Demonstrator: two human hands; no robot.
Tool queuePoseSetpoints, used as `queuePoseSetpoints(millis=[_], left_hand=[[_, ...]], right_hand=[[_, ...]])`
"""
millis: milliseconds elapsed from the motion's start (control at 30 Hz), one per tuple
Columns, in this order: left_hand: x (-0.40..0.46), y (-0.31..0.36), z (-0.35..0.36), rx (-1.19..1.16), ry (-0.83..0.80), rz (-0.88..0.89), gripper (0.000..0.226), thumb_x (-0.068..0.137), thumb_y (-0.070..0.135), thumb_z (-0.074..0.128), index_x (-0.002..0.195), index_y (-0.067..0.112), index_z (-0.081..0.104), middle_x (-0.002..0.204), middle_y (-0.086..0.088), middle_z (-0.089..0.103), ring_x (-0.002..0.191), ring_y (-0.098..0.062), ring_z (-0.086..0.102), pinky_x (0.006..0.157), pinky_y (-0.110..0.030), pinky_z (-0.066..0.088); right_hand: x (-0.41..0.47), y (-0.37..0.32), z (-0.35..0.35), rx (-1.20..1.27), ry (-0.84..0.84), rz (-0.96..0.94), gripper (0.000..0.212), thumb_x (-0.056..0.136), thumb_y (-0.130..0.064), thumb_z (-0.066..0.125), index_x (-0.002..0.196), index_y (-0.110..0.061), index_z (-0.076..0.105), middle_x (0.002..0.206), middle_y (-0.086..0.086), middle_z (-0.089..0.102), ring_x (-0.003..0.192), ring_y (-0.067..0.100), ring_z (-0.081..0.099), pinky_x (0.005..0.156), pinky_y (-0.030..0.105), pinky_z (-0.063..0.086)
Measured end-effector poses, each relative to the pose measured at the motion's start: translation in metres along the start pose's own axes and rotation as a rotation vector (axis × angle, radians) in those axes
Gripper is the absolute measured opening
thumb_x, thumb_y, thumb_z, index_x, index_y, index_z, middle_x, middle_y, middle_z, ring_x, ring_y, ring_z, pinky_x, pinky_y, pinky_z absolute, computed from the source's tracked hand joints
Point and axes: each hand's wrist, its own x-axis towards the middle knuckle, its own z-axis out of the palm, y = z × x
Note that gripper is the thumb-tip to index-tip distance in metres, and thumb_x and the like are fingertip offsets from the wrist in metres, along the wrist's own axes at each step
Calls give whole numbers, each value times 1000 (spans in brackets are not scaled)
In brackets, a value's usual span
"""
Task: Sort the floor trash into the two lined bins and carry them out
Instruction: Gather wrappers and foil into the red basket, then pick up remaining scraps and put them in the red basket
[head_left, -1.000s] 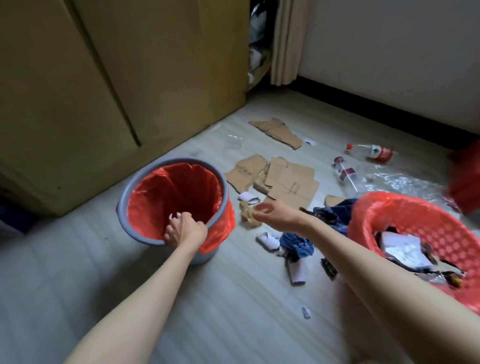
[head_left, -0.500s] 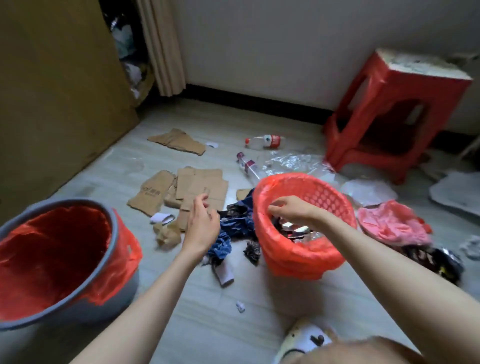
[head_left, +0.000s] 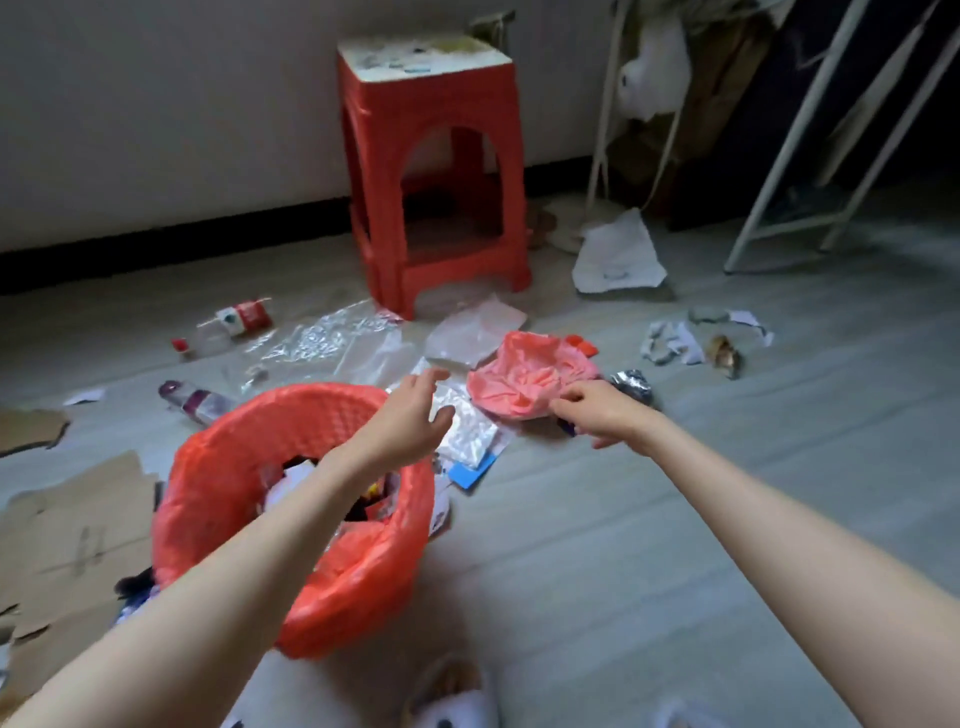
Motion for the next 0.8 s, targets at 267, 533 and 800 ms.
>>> queuePoseSetpoints(millis=[267, 533, 800], left_hand=[[112, 2, 118, 271, -134, -37, 58, 89, 21, 55, 141, 17, 31, 145, -18, 24, 131, -35, 29, 107, -43, 33], [196, -14, 211, 456, -175, -92, 81, 87, 33, 58, 149, 26, 6, 156, -15, -4, 143, -37, 1, 111, -51, 23], [257, -31, 229, 550, -175, 67, 105, 70, 65, 64, 146, 43, -5, 155, -1, -24, 142, -31, -22, 110, -65, 2]], right_hand=[[107, 124, -30, -208, 150, 63, 18, 87, -21, 55, 101, -10, 57, 115, 18, 60, 112, 28, 55, 88, 33, 43], [193, 215, -9, -310, 264, 212, 79, 82, -46, 63, 145, -22, 22, 157, 7, 4, 145, 34, 0, 108, 59, 27], [250, 221, 13, -439, 190, 204, 107, 68, -83, 44, 150, -31, -1, 158, 7, -15, 145, 32, -16, 107, 69, 1]])
